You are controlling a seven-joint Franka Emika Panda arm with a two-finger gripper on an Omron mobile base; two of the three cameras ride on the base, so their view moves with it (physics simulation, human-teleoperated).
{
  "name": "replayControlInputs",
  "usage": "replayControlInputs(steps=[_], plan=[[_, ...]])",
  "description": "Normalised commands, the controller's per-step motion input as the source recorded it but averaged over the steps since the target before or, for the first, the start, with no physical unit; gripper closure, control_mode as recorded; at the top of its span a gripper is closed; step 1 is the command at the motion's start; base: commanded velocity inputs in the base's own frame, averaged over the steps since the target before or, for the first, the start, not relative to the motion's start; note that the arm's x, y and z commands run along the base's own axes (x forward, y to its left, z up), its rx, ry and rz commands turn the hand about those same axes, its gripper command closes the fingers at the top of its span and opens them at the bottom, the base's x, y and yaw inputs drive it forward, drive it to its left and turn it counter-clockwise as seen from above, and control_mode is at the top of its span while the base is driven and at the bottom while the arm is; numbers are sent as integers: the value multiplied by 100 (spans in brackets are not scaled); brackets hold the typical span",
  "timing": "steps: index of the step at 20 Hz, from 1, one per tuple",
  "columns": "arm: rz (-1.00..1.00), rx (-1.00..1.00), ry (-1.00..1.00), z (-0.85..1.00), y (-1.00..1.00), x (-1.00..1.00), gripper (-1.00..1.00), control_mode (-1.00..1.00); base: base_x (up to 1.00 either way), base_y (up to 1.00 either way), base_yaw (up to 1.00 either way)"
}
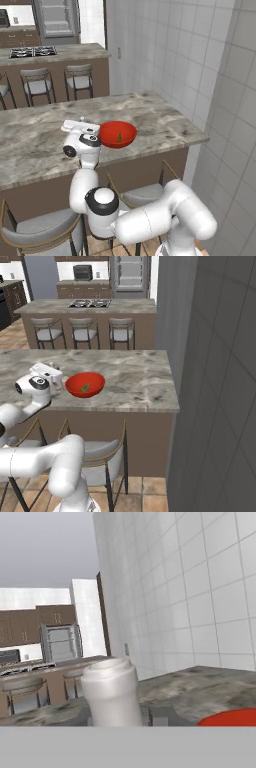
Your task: There is a bowl on the dining counter. Grab a lemon wedge from the fridge and place it in the bowl. Then get the liquor bottle and glass cup from the cabinet and place them next to the bowl.
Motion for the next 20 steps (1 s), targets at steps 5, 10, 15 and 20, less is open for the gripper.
replayControlInputs(steps=[5, 10, 15, 20], plan=[[0, 0, -2, -25, 17, 10, 100, -100, 0, 0, 0], [0, 1, -9, -21, 0, -14, -100, -100, 0, 0, 0], [0, 1, -2, 0, 0, -4, -100, -100, 0, 0, 0], [0, 0, -6, 17, 0, 0, -100, -100, 0, 0, 0]])
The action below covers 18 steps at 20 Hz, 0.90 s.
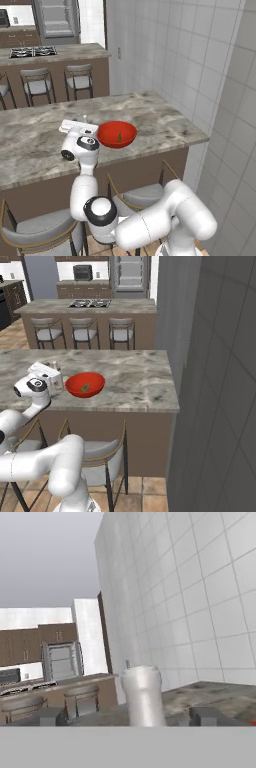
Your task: There is a bowl on the dining counter. Grab a lemon wedge from the fridge and place it in the bowl. Then get the liquor bottle and glass cup from the cabinet and place them next to the bowl.
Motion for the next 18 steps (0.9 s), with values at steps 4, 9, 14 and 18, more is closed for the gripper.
replayControlInputs(steps=[4, 9, 14, 18], plan=[[-2, 0, -18, 49, 0, -4, -100, -100, 0, 0, 0], [-3, 0, -22, 76, 0, -24, -100, -100, 0, 0, 0], [-2, 5, -11, 99, 7, -38, -100, -100, 0, 0, 0], [0, 10, 0, 100, 8, -41, -100, -100, 0, 0, 0]])
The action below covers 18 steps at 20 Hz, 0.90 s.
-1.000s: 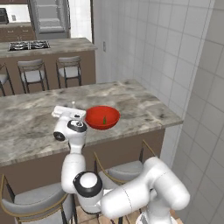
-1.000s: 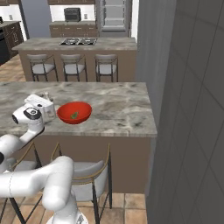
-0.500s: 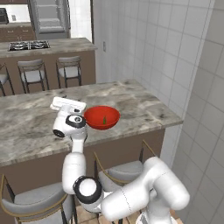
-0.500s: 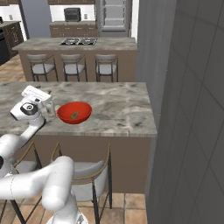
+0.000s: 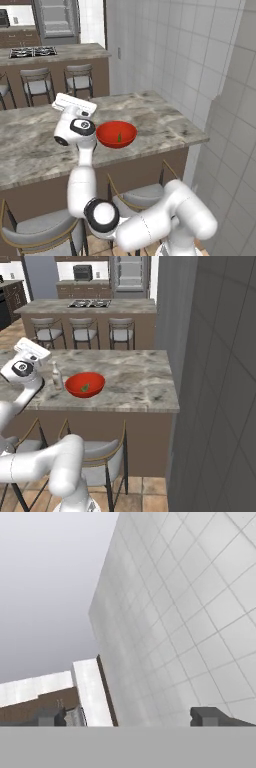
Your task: There is a bowl on the dining counter. Grab a lemon wedge from the fridge and place it in the bowl. Then get the liquor bottle and glass cup from the cabinet and place them next to the bowl.
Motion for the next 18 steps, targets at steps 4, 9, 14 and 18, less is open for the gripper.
replayControlInputs(steps=[4, 9, 14, 18], plan=[[0, 12, 5, 100, 2, -43, -100, -100, 0, 0, 0], [0, 10, 21, 62, 0, -82, -100, -100, 0, 0, 0], [0, 5, 17, 43, 0, -99, -100, -100, 0, 0, 0], [2, 4, 13, 32, -6, -100, -100, -100, 0, 0, 0]])
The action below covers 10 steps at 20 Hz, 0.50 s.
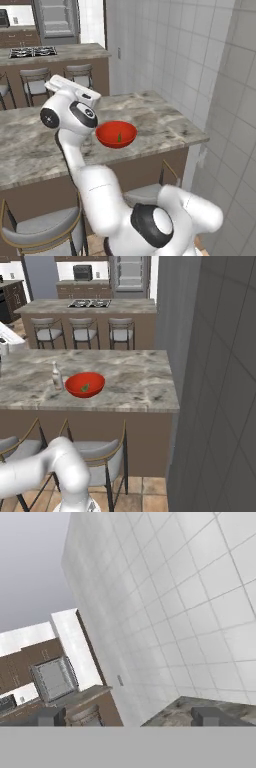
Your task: There is a bowl on the dining counter. Grab a lemon wedge from the fridge and place it in the bowl. Then get the liquor bottle and glass cup from the cabinet and place them next to the bowl.
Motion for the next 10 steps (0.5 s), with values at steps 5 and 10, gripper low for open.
replayControlInputs(steps=[5, 10], plan=[[2, 13, 8, 16, -24, -100, -100, -100, 0, 0, 0], [7, 24, 0, -11, -35, -100, -100, -100, 0, 0, 0]])
